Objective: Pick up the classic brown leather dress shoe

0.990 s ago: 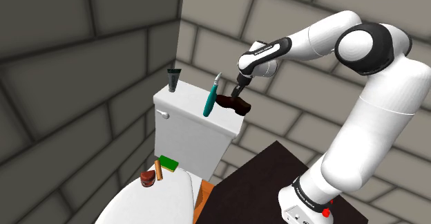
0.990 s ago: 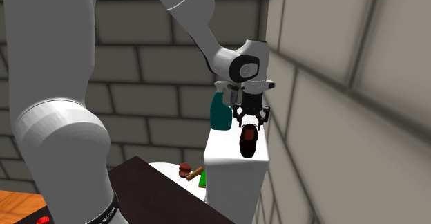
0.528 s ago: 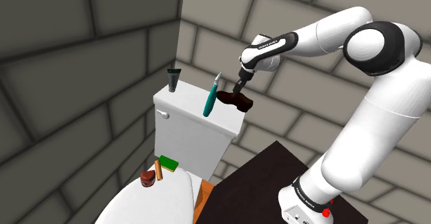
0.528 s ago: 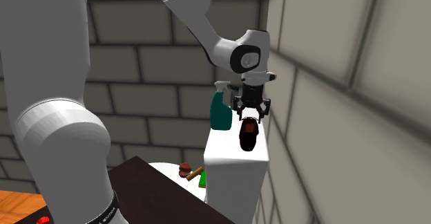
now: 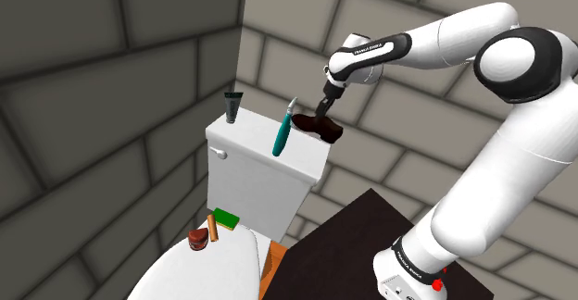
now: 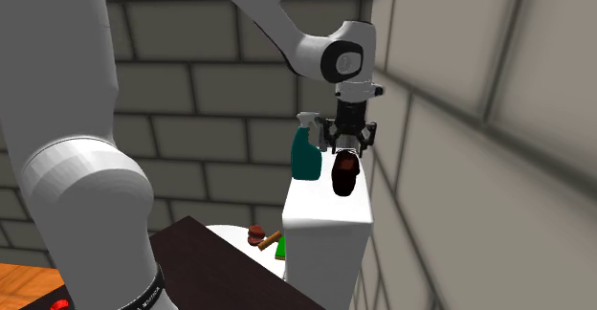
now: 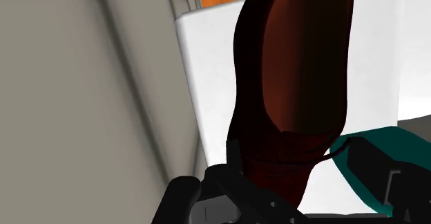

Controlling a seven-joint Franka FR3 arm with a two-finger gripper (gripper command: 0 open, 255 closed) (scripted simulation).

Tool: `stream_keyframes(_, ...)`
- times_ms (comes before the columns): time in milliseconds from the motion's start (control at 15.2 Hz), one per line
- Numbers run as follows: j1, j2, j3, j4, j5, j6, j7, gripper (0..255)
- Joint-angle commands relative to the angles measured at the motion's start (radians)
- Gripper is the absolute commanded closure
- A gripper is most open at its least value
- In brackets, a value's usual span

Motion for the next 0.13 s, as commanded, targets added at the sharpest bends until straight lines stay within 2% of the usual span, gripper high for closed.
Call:
stream_keyframes(0,0.0,-0.011,-0.001,0.005,-0.005,-0.014,0.003,255)
stream_keyframes(66,0.0,-0.011,-0.001,0.005,-0.004,-0.014,0.003,255)
